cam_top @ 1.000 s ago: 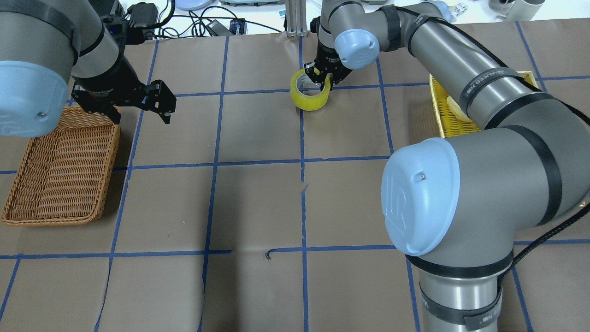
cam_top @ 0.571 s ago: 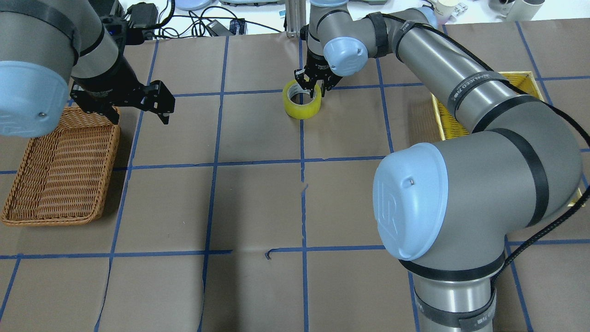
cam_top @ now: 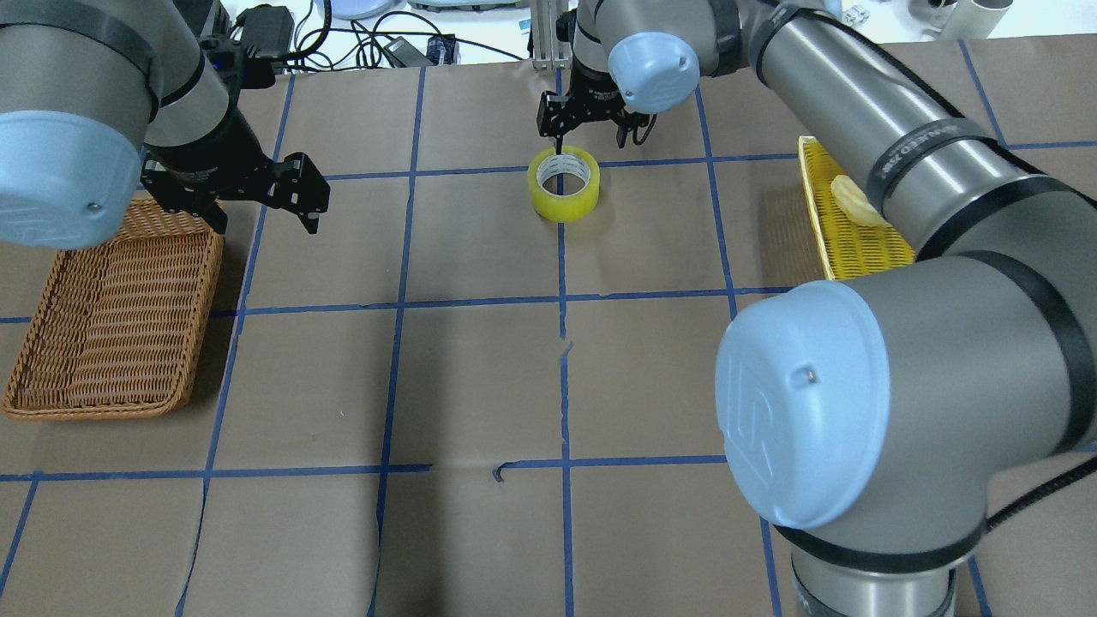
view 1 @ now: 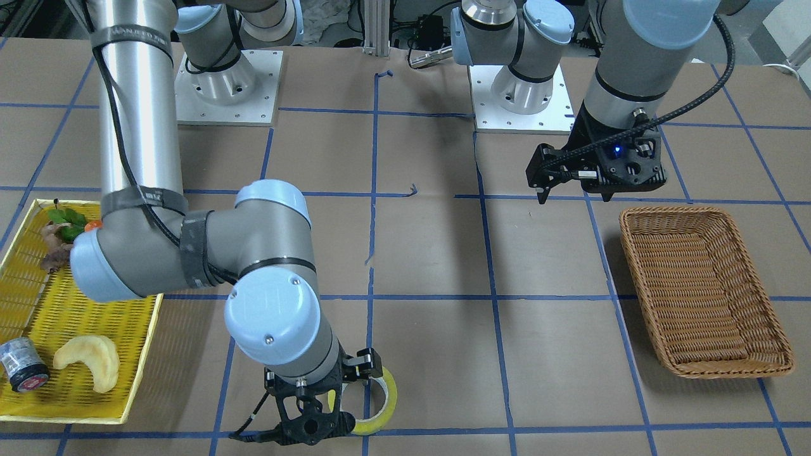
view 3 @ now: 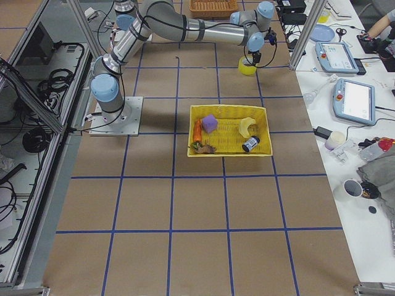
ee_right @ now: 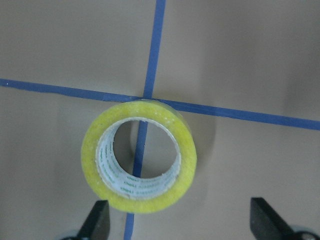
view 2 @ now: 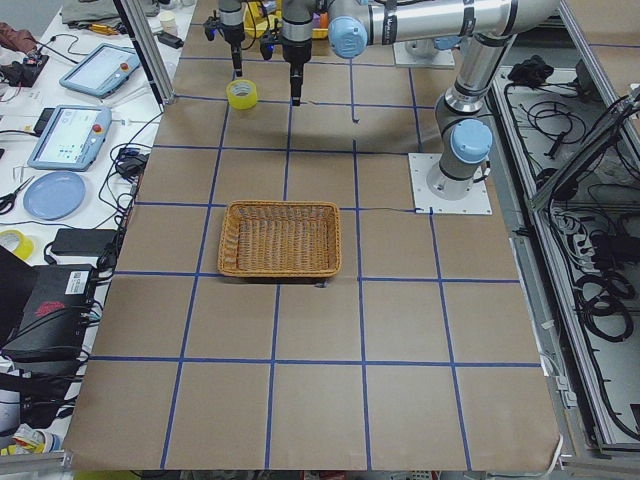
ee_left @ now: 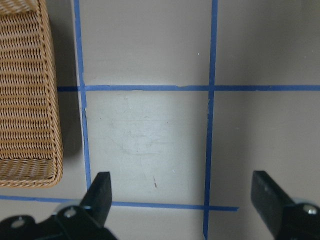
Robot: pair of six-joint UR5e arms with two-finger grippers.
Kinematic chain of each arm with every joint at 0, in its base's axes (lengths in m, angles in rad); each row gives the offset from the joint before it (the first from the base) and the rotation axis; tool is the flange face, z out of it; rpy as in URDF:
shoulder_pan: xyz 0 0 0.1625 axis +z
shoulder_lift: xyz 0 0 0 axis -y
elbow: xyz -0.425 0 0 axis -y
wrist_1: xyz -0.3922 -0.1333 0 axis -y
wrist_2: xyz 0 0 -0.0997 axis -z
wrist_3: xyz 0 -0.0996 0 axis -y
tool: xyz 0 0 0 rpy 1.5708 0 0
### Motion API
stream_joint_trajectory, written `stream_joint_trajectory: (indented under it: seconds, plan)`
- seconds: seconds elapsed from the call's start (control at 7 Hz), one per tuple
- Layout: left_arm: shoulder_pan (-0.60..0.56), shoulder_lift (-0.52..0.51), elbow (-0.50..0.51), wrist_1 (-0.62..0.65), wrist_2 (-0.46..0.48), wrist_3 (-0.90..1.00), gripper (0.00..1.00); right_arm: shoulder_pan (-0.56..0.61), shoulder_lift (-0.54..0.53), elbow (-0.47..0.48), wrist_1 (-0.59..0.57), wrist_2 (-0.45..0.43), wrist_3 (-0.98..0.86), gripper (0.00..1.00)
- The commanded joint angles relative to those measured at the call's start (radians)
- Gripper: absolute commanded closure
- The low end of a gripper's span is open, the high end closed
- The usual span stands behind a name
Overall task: Transfer tape with both arms
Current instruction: 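Release the tape roll on the table and raise the right gripper, then move the left gripper to the tape roll while the right arm withdraws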
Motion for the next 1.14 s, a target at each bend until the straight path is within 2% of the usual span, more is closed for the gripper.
stream_joint_trajectory:
  seconds: [0.0, 0.14, 0.29, 0.43, 0.57, 0.71, 1.0]
  plan:
    - [-0.002, -0.088, 0.009, 0.196, -0.012, -0.033, 0.00, -0.025, -0.177, 0.051, 0.129, -0.084, -0.023, 0.00]
    - [-0.012, -0.153, 0.010, 0.371, -0.067, -0.043, 0.00, -0.089, -0.280, 0.132, 0.173, -0.088, -0.037, 0.00]
    - [-0.015, -0.216, 0.032, 0.426, -0.176, -0.113, 0.00, -0.167, -0.408, 0.256, 0.174, -0.072, -0.061, 0.00]
    - [-0.052, -0.282, 0.078, 0.481, -0.217, -0.184, 0.00, -0.189, -0.542, 0.393, 0.162, -0.072, -0.063, 0.00]
    - [-0.102, -0.352, 0.156, 0.488, -0.217, -0.247, 0.00, -0.185, -0.646, 0.502, 0.158, -0.080, -0.063, 0.00]
    - [-0.139, -0.423, 0.216, 0.497, -0.217, -0.260, 0.00, -0.183, -0.669, 0.521, 0.154, -0.071, -0.063, 0.00]
    - [-0.195, -0.553, 0.226, 0.657, -0.222, -0.338, 0.00, -0.182, -0.672, 0.520, 0.130, -0.072, -0.068, 0.00]
